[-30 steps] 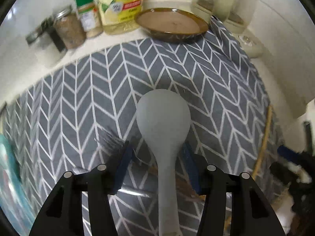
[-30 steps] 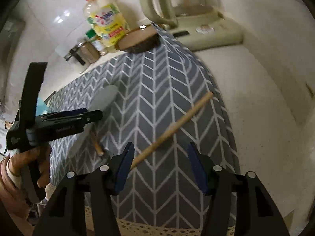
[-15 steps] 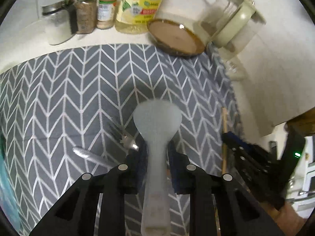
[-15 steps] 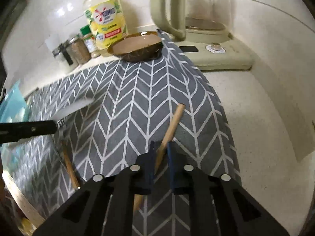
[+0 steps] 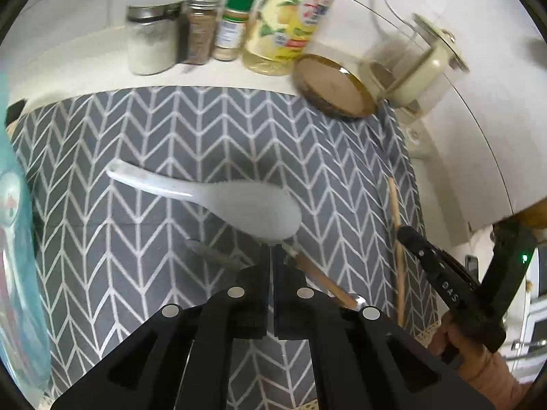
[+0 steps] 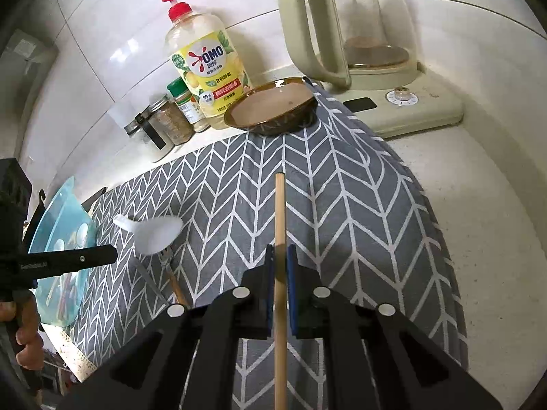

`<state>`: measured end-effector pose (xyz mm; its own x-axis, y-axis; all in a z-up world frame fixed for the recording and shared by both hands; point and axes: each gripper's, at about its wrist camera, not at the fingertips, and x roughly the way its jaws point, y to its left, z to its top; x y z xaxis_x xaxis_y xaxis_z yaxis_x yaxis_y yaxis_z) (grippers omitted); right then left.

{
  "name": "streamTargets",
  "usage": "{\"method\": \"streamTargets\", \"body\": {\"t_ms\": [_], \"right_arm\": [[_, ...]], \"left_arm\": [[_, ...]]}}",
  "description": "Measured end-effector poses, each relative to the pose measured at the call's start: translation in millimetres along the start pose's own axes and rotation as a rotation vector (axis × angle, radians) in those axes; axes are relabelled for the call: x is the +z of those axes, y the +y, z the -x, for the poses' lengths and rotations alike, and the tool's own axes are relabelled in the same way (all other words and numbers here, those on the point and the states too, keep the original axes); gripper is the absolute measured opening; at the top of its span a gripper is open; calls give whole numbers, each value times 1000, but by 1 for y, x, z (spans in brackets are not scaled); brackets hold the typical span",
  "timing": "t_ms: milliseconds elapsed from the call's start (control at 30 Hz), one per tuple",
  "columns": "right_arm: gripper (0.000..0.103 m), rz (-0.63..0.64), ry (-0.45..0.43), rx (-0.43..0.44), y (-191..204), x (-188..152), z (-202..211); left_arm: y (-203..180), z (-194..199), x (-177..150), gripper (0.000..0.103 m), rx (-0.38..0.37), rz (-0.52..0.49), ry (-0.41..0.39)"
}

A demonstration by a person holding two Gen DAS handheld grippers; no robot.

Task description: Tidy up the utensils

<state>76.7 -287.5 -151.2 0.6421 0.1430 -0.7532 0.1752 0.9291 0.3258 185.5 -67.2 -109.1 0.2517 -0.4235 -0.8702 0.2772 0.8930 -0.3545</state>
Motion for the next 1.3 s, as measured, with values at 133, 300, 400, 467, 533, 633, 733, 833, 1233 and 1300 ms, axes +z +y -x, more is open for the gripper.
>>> {"method": "streamTargets", "body": {"t_ms": [133, 300, 400, 467, 533, 633, 733, 833, 1233, 1300], "right_arm": [[7, -12, 4, 5, -3, -2, 0], [7, -35, 12, 22, -10, -4, 0], [7, -53, 19, 33, -15, -6, -1], [7, -67, 25, 39, -18, -8, -1], [7, -79, 28, 42, -22, -9, 1], [7, -89, 32, 49, -23, -9, 3], [7, -81, 35, 57, -20, -10, 5], [7, -75, 37, 64, -18, -13, 6], [7, -63, 32, 69, -13, -14, 11], [7, -65, 33, 68, -14, -16, 12]], "left_arm": [[3, 4, 8, 56, 104, -59, -29], [-19, -10, 11, 65, 300, -413, -5], [-29, -34, 3, 65, 390, -611, 52], [-30, -48, 1, 65, 413, -666, 88], [-29, -59, 5, 63, 416, -679, 118], [-24, -65, 19, 63, 375, -633, 124], [-14, -67, 36, 60, 312, -542, 116], [-6, -62, 52, 10, 286, -465, 91], [-11, -38, 57, 46, 225, -397, 39], [-21, -49, 53, 54, 261, -469, 70]]}}
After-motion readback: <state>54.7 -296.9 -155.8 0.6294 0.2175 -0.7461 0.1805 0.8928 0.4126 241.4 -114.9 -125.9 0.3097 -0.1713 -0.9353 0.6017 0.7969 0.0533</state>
